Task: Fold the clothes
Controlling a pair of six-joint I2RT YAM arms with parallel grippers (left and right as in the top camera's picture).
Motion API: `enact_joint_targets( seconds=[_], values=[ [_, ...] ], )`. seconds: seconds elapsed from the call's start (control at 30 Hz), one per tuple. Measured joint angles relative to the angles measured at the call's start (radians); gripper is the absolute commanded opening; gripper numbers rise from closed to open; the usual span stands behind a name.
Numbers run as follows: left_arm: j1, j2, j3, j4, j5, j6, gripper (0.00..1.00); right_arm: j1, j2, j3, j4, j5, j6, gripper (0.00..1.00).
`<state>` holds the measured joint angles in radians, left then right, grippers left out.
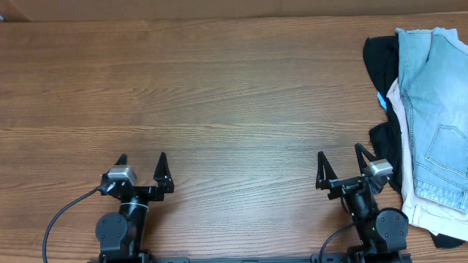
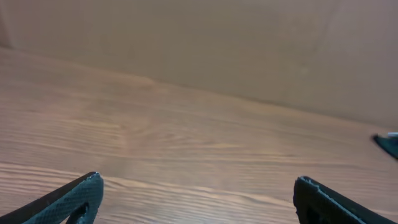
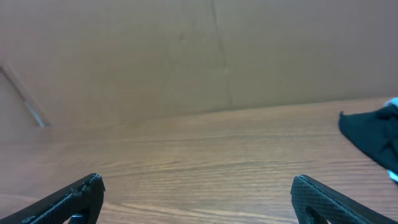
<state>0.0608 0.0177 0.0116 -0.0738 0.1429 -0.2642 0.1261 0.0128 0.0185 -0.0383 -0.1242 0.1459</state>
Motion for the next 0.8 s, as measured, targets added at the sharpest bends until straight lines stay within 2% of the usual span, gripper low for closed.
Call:
enact_joint_targets(
  seconds=[0.17, 0.37, 0.57, 0.8],
  values=[
    [0.000, 0.006, 0.064, -0.083, 0.031, -0.008, 1.00, 0.000, 0.021, 0.040, -0.029, -0.024, -0.011, 1.00],
    [0.000, 0.137, 0.256, -0.113, 0.093, -0.007, 1.00, 0.000, 0.175, 0.245, -0.112, -0.041, -0.047, 1.00],
    [0.000, 0.422, 0.520, -0.220, 0.197, 0.021, 1.00, 0.000, 0.450, 0.552, -0.280, -0.053, -0.065, 1.00],
    [0.000, 0.809, 0.892, -0.451, 0.346, 0.110, 1.00, 0.000, 0.793, 0.987, -0.604, -0.055, -0.070, 1.00]
  ],
)
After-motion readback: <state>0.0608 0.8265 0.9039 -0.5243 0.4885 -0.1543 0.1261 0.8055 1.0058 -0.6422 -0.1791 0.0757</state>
